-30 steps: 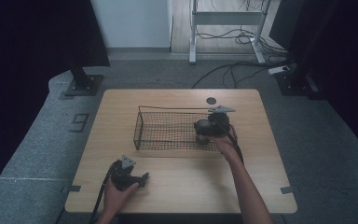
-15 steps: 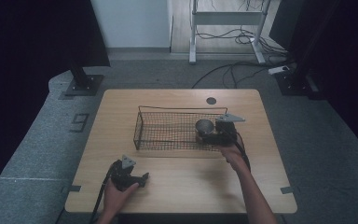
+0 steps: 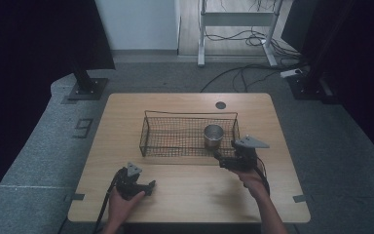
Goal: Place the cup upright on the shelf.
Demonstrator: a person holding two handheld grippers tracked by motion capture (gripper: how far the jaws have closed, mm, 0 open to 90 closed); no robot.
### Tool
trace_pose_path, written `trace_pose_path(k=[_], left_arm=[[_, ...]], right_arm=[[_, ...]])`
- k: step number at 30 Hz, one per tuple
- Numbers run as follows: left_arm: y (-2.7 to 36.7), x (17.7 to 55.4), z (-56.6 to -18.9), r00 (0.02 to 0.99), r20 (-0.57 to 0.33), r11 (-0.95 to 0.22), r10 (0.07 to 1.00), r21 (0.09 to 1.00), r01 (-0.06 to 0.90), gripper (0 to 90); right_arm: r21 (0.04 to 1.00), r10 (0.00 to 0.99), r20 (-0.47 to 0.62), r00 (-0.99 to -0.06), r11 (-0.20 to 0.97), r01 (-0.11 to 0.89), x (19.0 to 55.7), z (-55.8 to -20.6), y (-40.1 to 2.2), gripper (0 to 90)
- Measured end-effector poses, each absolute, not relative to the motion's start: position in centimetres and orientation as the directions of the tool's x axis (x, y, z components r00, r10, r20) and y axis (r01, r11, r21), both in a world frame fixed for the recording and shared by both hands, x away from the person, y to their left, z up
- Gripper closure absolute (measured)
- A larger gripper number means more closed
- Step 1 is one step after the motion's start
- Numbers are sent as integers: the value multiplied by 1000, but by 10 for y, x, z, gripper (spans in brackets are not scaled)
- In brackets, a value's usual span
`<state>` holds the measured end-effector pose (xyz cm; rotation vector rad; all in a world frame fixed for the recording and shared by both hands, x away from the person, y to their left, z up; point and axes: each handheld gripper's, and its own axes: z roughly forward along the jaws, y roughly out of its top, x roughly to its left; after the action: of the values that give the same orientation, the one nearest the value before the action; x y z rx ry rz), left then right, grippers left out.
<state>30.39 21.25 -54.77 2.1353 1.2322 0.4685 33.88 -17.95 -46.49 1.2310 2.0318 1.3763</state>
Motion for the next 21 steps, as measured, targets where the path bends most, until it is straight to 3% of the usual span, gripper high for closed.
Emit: trace_pose_path(k=[11,21], left_arm=[[212,304,-548,501,-4,-370,866,669,644,47],[212,304,-548,501,-4,-370,866,669,645,47]], right_arm=[[879,843,161,-513,114,464,293,-496,-212,159],[863,866,148,-477,123,490,286,-513,-231,171]])
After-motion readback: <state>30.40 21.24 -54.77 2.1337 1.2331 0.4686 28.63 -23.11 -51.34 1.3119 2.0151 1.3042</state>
